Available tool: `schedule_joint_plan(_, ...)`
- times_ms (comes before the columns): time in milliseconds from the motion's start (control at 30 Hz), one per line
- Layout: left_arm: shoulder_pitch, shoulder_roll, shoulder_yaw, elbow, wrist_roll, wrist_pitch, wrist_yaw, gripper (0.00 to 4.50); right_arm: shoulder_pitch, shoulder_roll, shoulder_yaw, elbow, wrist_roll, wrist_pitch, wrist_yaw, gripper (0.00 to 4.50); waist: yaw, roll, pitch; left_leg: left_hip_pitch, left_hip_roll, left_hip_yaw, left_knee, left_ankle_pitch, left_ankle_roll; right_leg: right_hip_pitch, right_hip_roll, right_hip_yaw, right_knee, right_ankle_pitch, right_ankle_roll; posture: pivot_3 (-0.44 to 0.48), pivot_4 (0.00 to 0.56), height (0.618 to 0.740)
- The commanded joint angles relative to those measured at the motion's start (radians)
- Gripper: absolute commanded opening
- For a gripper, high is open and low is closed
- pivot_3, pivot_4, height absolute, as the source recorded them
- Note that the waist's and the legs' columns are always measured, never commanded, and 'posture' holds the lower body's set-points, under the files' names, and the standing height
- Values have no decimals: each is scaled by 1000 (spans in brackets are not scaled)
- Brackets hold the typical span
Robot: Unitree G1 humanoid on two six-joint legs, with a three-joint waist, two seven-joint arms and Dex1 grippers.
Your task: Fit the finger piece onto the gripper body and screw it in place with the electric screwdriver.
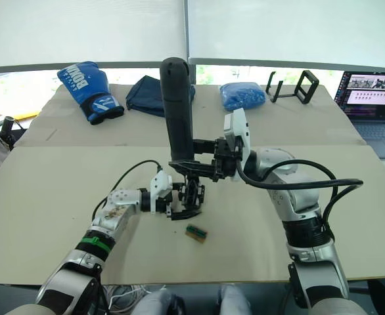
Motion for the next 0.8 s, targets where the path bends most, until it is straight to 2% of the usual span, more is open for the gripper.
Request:
schedule_joint_plan(33, -18, 3, 5, -3, 6, -43, -6, 4500, 5, -8, -7, -32, 1, -5, 1, 1939, 0, 0, 0, 0, 0, 0, 0, 0, 0, 0, 0, 0, 0, 0, 0, 0, 150, 740)
schedule_joint_plan(300, -12, -5, 0, 50, 28, -144, -9, 4500, 10, -11, -5, -34, -2, -5, 3, 1939, 0, 0, 0, 0, 0, 0, 0, 0, 0, 0, -1, 0, 0, 0, 0, 0, 150, 740)
schedule_joint_plan(800, -26, -29, 9, 76, 26, -83, 11, 4500, 11, -14, -3, -37, -2, -1, 3, 1939, 1, 0, 0, 0, 0, 0, 1, 0, 0, 0, -1, 0, 0, 0, 0, 0, 150, 740)
